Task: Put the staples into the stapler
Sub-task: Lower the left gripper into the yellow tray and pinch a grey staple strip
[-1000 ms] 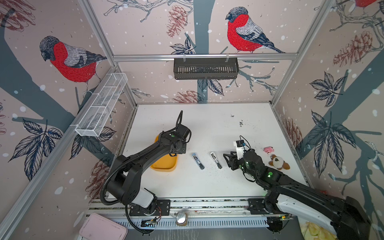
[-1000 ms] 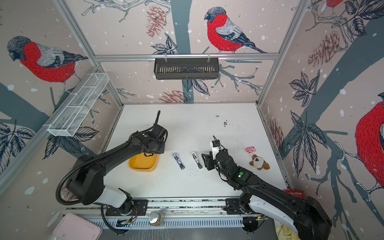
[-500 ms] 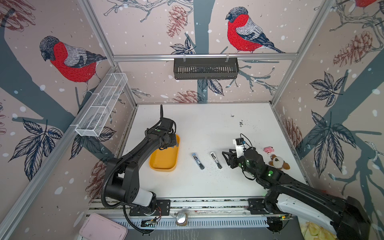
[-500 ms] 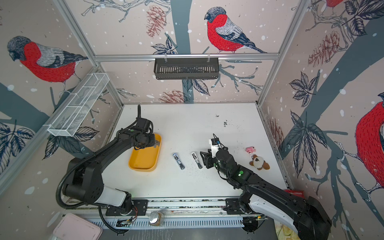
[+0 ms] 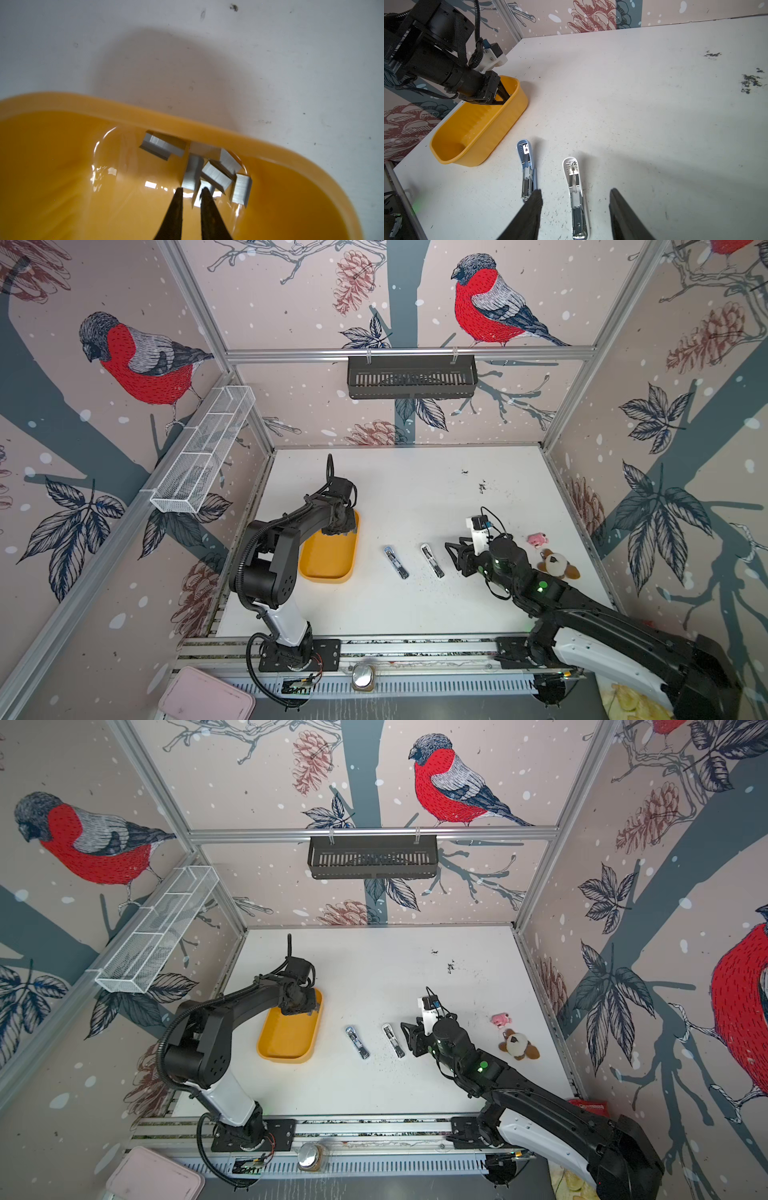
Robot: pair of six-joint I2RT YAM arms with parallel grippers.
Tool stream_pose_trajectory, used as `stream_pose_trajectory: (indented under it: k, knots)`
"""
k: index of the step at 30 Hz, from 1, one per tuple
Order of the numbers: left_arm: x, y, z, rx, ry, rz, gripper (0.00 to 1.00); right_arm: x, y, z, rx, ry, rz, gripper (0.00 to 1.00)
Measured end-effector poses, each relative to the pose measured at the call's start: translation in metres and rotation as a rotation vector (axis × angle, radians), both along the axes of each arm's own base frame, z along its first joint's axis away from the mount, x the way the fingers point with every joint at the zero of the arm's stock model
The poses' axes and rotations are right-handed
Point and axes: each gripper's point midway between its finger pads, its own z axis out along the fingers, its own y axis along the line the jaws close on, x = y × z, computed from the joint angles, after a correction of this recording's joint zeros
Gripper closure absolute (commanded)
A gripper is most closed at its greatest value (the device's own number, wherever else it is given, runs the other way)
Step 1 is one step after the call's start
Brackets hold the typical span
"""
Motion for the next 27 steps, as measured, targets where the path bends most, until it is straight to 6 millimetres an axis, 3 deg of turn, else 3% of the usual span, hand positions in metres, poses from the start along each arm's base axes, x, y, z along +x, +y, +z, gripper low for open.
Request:
stream_pose_trajectory:
  k: [18,27]
  knots:
    - [0.003,0.010,-0.016,0.037,0.025,0.001,0.85,0.001,0.000,-0.005,-0.009,0.012,-0.003,0.47]
    - [0.007,0.009,-0.017,0.033,0.013,-0.005,0.93,0.001,0.000,-0.007,-0.014,0.019,-0.004,0.47]
